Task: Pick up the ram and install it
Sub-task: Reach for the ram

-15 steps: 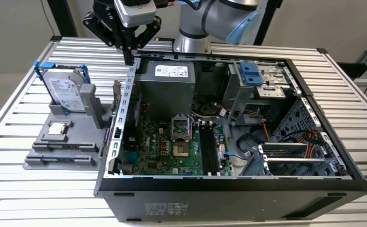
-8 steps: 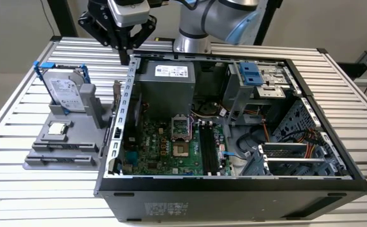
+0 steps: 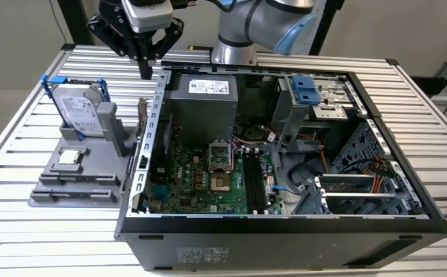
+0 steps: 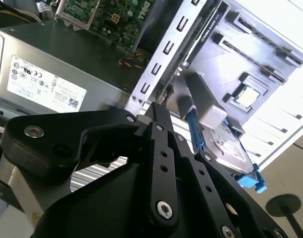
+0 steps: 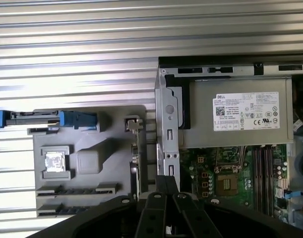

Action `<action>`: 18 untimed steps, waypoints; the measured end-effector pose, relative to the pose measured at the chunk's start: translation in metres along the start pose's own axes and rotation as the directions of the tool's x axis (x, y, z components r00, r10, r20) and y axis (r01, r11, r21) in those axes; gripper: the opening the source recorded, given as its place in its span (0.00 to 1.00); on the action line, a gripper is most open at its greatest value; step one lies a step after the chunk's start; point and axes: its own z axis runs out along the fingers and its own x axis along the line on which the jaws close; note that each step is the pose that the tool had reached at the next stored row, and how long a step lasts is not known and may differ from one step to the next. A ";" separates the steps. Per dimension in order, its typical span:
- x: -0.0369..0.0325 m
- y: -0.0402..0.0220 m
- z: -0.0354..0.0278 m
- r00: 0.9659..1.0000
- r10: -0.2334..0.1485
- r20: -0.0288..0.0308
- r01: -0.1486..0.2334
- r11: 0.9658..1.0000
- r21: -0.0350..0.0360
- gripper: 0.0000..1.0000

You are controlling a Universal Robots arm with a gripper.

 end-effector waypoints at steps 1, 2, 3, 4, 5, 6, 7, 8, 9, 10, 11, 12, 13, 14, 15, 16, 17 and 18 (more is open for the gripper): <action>0.0014 -0.0001 0.0000 1.000 0.000 0.000 0.000 1.000 0.000 0.00; 0.0027 -0.0002 0.0000 1.000 0.000 0.000 0.000 1.000 0.000 0.00; 0.0041 -0.0003 -0.0001 1.000 0.000 0.000 0.000 1.000 0.000 0.00; 0.0055 -0.0004 -0.0001 1.000 0.000 0.000 0.000 1.000 0.000 0.00; 0.0069 -0.0005 -0.0001 1.000 0.000 0.000 0.000 1.000 0.000 0.00; 0.0083 -0.0006 -0.0001 1.000 0.000 0.000 0.000 1.000 0.000 0.00; 0.0095 -0.0007 -0.0002 1.000 0.000 0.000 0.000 1.000 0.000 0.00; 0.0106 -0.0007 -0.0002 1.000 0.000 0.000 0.000 1.000 0.000 0.00; 0.0117 -0.0008 -0.0002 1.000 0.000 0.000 0.000 1.000 0.000 0.00; 0.0128 -0.0009 -0.0002 1.000 0.000 0.000 0.000 1.000 0.000 0.00; 0.0137 -0.0010 -0.0003 1.000 0.000 0.000 0.000 1.000 0.000 0.00; 0.0148 -0.0010 -0.0003 1.000 0.000 0.000 0.000 1.000 0.000 0.00; 0.0158 -0.0011 -0.0003 1.000 0.000 0.000 0.000 1.000 0.000 0.00; 0.0169 -0.0012 -0.0003 1.000 0.000 0.000 0.000 1.000 0.000 0.00; 0.0182 -0.0013 -0.0004 1.000 0.000 0.000 0.000 1.000 0.000 0.00; 0.0198 -0.0014 -0.0004 1.000 0.000 0.000 0.000 1.000 0.000 0.00; 0.0217 -0.0015 -0.0005 1.000 0.000 0.000 0.000 1.000 0.000 0.00; 0.0235 -0.0016 -0.0005 1.000 0.000 0.000 0.000 1.000 0.000 0.00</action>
